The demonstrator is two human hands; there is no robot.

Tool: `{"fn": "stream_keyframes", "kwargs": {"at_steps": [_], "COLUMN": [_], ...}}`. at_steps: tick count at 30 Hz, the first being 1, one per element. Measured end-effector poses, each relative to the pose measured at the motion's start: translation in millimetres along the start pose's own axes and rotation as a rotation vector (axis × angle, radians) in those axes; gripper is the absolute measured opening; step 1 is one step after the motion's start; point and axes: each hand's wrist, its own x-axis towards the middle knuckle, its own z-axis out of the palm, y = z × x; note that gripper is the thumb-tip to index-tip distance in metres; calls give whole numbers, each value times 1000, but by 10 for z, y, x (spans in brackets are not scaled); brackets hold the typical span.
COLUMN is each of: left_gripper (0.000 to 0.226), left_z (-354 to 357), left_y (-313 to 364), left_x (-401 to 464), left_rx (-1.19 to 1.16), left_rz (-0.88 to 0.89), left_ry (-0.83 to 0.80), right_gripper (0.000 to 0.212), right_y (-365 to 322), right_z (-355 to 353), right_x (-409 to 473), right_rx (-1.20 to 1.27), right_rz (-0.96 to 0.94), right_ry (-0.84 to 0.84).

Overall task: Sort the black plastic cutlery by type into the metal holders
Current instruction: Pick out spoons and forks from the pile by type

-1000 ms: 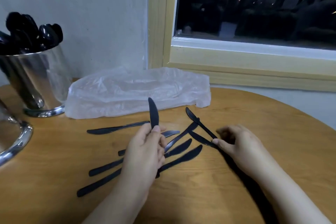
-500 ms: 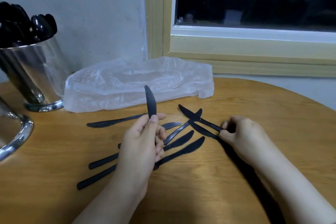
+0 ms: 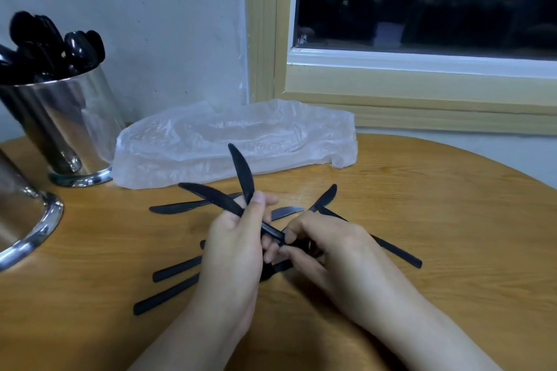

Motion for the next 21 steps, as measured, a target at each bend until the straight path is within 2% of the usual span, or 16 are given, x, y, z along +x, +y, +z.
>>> {"fn": "stream_keyframes", "kwargs": {"at_steps": [3, 6, 10, 16, 21], "left_gripper": [45, 39, 30, 25, 25], "left_z": [-29, -35, -55, -76, -72], "left_y": [21, 93, 96, 70, 51], "left_x": [28, 3, 22, 31, 16], "left_rx": [15, -10, -58, -55, -44], "left_rz": [6, 58, 20, -28, -55], "left_ry": [23, 32, 40, 4, -17], "right_gripper": [23, 18, 22, 19, 17], "right_y": [53, 353, 617, 571, 559], "right_z": [-74, -296, -510, -472, -475], "right_x": [18, 4, -97, -88, -88], "right_rx": [2, -148, -296, -313, -227], "right_rz": [42, 251, 569, 587, 595], "right_ry": [70, 164, -121, -205, -75]}}
